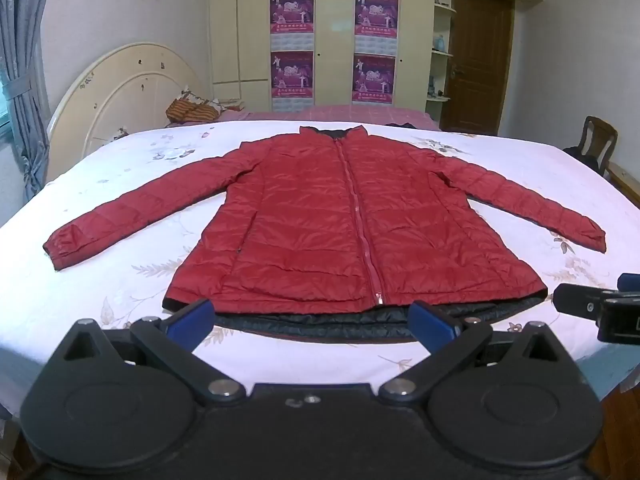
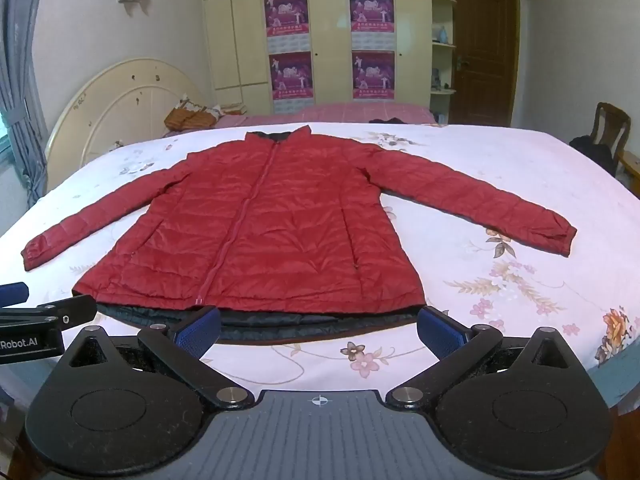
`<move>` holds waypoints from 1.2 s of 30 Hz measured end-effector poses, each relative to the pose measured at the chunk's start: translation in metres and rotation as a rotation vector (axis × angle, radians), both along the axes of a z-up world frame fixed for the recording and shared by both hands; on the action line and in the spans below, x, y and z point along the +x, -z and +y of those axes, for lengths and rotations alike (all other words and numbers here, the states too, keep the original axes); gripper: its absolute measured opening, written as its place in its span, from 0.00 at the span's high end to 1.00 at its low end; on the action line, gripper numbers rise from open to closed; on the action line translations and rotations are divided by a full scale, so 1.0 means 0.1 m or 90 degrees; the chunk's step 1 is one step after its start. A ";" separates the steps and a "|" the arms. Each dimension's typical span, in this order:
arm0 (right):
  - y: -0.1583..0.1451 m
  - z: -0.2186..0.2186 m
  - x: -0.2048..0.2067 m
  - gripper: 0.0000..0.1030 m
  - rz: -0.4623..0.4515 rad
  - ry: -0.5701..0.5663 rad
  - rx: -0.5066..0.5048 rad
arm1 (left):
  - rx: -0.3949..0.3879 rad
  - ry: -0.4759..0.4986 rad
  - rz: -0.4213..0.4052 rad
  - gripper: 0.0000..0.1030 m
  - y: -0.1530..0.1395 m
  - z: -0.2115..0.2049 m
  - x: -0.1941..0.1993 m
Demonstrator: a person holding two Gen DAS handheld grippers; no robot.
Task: Fold large clothes
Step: 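Move the right gripper toward the jacket sleeve cuff, then grasp the red sleeve cuff with the right gripper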
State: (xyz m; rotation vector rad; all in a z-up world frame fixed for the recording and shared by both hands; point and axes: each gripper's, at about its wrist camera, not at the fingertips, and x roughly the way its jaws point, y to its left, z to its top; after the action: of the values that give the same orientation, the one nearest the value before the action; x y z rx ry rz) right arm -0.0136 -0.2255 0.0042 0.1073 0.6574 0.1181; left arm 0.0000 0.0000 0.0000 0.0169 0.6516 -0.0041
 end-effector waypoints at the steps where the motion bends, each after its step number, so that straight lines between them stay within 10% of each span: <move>1: 0.00 0.00 0.00 0.00 0.000 0.000 0.001 | 0.001 0.000 -0.001 0.00 0.00 0.00 0.00; 13: 0.05 -0.08 0.15 0.00 0.005 0.005 0.016 | -0.063 0.006 0.009 0.00 0.05 0.06 0.14; 28: 0.25 -0.62 1.17 0.00 0.022 0.126 0.026 | -0.180 0.125 0.018 0.08 0.15 -0.08 1.32; 36: 0.37 -0.90 1.80 0.00 0.015 0.215 0.019 | -0.072 0.116 0.002 0.00 0.23 -0.19 2.09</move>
State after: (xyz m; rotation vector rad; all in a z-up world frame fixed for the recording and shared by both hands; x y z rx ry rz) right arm 0.1668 -0.3151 -0.0325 0.2473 0.6533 -0.1994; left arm 0.2092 -0.0194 -0.0233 -0.0333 0.6505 -0.2169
